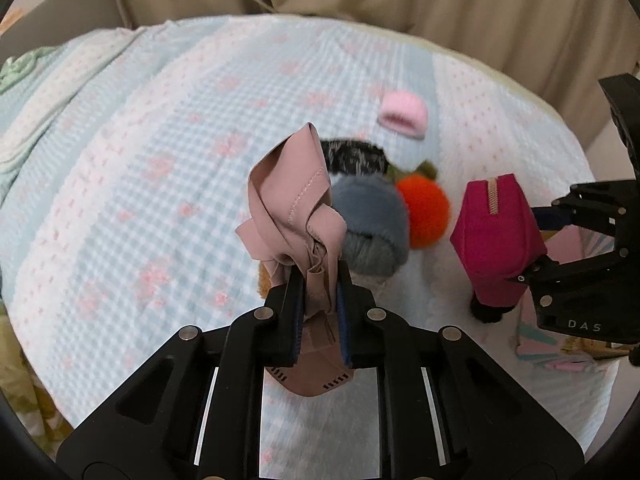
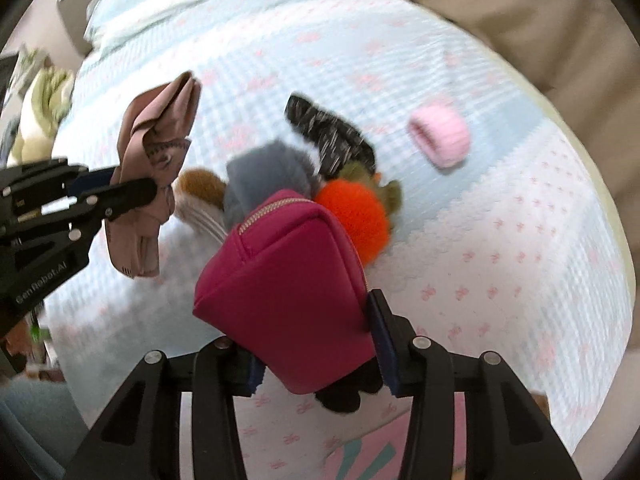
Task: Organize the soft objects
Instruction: 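Lift the cloth with left tool while right tool carries the pouch to the box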
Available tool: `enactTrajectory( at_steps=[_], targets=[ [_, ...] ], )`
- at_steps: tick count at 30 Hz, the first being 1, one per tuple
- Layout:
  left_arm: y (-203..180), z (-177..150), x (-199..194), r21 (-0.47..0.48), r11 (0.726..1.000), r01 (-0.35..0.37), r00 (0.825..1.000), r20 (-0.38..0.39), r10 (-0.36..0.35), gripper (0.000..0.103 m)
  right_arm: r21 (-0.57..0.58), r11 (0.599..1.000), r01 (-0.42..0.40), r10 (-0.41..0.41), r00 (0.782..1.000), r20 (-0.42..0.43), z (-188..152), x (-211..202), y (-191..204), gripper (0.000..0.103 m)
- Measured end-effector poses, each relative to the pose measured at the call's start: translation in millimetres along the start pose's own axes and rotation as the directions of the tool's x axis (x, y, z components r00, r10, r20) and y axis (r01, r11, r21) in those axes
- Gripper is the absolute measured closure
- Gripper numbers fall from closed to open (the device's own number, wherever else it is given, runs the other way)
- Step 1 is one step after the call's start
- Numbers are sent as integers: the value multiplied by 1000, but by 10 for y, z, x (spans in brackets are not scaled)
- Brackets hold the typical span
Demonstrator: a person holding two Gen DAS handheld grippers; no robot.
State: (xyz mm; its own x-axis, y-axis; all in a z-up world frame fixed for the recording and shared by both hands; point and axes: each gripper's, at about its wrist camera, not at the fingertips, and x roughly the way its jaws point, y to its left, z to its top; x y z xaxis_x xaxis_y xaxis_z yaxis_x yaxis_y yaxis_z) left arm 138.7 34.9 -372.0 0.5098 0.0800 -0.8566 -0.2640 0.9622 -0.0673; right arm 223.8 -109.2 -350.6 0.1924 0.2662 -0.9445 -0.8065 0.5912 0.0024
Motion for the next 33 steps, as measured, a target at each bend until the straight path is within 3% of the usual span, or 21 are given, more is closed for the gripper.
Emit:
enactTrajectory(
  at_steps=[10,18,25,33],
  targets=[
    [-144,235,-995,24,1000,-2,991,132,-1,91,231,973,-6,-32,987,159,-103,-1012,116,62],
    [-610,399,-1886,100,994,43,971,228,-65,91,442,897,-19,-104,962,251,-481,-2018,34,62],
    [-1209,569,-2317,194,971,142,949,251,-189,91,642,767,-3,-198,950,241,-1068,-2629,-158,62],
    [-2074,653,-2364,378,880,287,912,174,-372,91,842,537,47,-289,948,132,-1844,-2850,-558,62]
  ],
)
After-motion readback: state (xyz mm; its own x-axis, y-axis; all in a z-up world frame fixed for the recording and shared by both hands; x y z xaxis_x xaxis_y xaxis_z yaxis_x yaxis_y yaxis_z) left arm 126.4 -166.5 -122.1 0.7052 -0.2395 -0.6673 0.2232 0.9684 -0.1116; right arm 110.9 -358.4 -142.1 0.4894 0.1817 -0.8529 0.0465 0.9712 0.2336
